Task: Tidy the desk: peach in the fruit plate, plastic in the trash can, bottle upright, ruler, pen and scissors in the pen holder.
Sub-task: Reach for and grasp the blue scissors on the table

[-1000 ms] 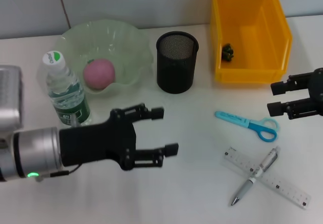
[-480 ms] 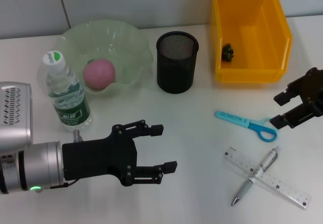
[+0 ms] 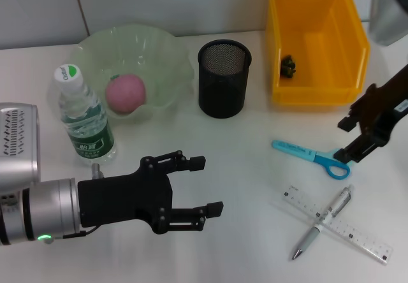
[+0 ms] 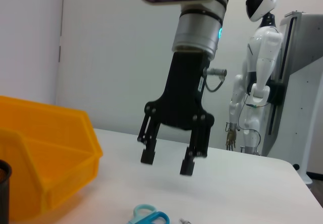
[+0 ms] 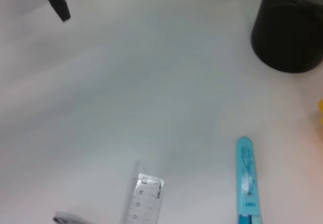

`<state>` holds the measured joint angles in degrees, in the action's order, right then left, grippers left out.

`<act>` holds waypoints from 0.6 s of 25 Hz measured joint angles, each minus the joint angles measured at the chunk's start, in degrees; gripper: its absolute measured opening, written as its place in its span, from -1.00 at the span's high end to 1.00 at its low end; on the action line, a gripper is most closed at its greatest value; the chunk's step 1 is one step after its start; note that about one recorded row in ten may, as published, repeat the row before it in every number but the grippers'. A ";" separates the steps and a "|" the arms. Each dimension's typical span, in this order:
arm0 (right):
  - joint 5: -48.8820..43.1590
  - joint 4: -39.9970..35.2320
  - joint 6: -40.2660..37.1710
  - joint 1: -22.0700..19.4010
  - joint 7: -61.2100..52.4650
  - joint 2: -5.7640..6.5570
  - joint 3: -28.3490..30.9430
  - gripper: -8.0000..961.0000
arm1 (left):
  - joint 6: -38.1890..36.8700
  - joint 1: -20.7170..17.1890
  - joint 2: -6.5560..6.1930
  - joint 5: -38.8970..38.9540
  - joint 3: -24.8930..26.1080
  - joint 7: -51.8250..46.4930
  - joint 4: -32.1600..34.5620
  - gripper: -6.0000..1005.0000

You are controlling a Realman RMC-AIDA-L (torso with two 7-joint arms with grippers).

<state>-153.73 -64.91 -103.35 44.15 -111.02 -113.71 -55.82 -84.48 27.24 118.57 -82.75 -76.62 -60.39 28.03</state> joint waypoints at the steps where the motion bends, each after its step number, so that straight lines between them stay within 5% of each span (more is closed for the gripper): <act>1: -0.05 0.74 1.01 0.18 -0.01 -0.25 -0.91 -0.47 | 0.06 0.00 0.00 0.02 -0.01 -0.12 0.00 -0.70; 15: -5.41 7.46 12.17 1.31 -0.07 -3.75 -5.15 -0.46 | 0.08 -0.16 0.00 0.06 -0.11 -0.50 -0.05 -0.70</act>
<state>-159.14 -57.46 -91.18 45.47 -111.09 -117.46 -60.97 -84.40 27.08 118.57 -82.69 -76.73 -60.89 27.99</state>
